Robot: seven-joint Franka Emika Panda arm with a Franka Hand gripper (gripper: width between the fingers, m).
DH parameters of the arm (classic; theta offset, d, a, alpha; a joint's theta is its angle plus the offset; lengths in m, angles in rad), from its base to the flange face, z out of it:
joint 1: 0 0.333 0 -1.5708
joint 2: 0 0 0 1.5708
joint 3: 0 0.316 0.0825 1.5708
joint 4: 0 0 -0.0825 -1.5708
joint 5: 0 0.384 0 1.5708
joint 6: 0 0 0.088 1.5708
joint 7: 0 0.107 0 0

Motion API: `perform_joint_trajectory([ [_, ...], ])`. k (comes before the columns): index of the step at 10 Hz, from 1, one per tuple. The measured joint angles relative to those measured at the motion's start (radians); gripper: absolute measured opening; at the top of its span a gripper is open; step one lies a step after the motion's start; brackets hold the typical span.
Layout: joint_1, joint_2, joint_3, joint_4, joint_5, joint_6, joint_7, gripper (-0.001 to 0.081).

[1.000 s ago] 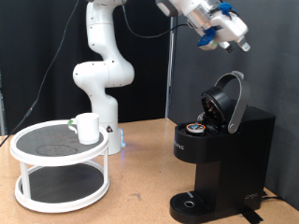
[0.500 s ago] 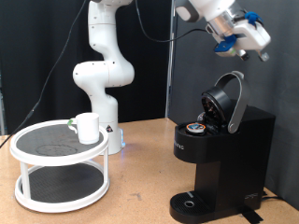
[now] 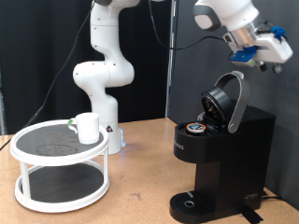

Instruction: Make a cup of coffee with the keurig machine

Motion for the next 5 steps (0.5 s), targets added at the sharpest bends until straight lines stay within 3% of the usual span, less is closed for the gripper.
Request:
perform_joint_trajectory([
  [1,0.004,0.025,0.010,0.018,-0.005,0.014,-0.002,0.0296],
  [2,0.006,0.035,0.012,0.028,-0.005,0.019,-0.013,0.0126],
  [3,0.005,0.036,0.012,0.032,0.000,0.020,-0.029,0.0126],
  [4,0.001,0.031,0.011,0.035,0.011,0.020,-0.050,0.0029],
  [5,-0.003,0.021,0.007,0.036,0.026,0.016,-0.070,0.0029],
])
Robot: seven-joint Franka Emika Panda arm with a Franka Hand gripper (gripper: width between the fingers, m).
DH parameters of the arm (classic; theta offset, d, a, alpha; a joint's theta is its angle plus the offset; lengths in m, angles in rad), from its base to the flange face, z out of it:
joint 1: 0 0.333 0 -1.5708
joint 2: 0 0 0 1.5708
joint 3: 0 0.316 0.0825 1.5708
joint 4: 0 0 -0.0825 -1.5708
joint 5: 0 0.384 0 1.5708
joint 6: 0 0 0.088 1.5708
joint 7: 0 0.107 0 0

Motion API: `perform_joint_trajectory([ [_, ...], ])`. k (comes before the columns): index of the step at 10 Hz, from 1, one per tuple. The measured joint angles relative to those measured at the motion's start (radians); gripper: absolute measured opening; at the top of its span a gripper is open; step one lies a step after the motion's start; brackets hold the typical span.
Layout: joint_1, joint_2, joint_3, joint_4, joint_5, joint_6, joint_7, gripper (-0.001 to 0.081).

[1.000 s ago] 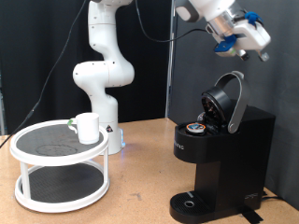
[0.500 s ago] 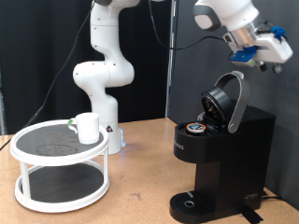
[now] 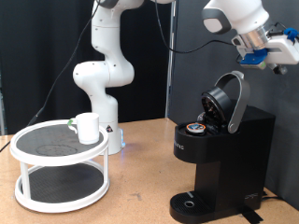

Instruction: Make a cup of coffee with the keurig machine

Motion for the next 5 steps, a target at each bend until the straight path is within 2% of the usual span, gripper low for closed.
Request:
perform_joint_trajectory([
  [2,-0.016,-0.034,-0.010,-0.001,-0.001,-0.028,-0.004,0.0005],
  [5,-0.052,-0.093,-0.040,-0.014,-0.033,-0.180,0.010,0.0000],
])
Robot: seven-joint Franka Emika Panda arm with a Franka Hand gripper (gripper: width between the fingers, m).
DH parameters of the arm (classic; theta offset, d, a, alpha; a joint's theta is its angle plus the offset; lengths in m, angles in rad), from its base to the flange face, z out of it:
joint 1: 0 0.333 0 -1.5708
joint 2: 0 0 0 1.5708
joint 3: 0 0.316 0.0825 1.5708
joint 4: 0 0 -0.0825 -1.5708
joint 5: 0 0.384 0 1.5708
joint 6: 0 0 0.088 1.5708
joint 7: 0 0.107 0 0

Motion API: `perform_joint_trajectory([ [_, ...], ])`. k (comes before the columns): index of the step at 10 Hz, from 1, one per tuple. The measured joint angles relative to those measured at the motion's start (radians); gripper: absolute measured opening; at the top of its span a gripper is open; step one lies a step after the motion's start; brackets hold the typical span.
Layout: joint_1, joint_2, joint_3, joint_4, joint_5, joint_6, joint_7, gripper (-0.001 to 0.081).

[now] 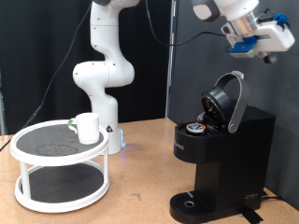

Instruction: Make a cup of coffee with the keurig machine

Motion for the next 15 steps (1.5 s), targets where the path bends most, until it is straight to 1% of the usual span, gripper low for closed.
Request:
perform_joint_trajectory([
  [1,-0.011,-0.017,-0.008,-0.012,-0.010,-0.033,0.003,0.0000],
  [2,-0.019,-0.035,-0.016,-0.032,-0.015,-0.049,0.003,0.0000],
  [5,-0.049,-0.092,-0.030,-0.119,-0.037,-0.053,0.005,0.0000],
  [6,-0.055,-0.105,-0.031,-0.140,-0.042,-0.040,0.007,0.0000],
  [8,-0.061,-0.125,-0.031,-0.153,-0.077,-0.035,0.049,0.0000],
  [11,-0.075,-0.141,-0.043,-0.165,-0.079,-0.037,0.053,0.0000],
  [13,-0.089,-0.152,-0.057,-0.170,-0.082,-0.055,0.048,0.0000],
  [15,-0.106,-0.163,-0.075,-0.179,-0.111,-0.073,0.044,0.0000],
])
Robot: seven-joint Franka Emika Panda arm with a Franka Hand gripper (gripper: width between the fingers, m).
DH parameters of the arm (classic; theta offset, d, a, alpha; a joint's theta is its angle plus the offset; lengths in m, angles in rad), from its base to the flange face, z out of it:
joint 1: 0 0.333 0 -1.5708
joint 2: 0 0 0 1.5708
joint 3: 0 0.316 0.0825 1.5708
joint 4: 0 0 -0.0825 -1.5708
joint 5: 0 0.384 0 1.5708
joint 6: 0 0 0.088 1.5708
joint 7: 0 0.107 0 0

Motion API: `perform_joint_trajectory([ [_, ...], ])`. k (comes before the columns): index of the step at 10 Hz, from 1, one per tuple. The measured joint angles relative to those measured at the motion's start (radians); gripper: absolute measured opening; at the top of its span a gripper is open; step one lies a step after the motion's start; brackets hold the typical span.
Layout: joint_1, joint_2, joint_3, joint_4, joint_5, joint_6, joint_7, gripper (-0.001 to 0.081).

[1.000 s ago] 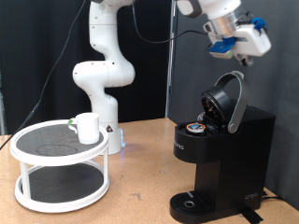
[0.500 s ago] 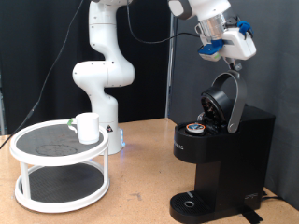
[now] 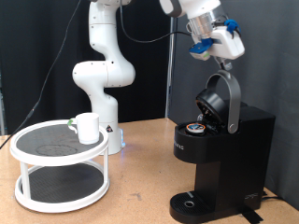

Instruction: Make a cup of coffee with the keurig machine

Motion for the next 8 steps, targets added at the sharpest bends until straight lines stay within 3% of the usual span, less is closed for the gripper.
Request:
perform_joint_trajectory([
  [8,-0.074,-0.002,-0.056,-0.086,-0.145,-0.033,-0.062,0.0000],
])
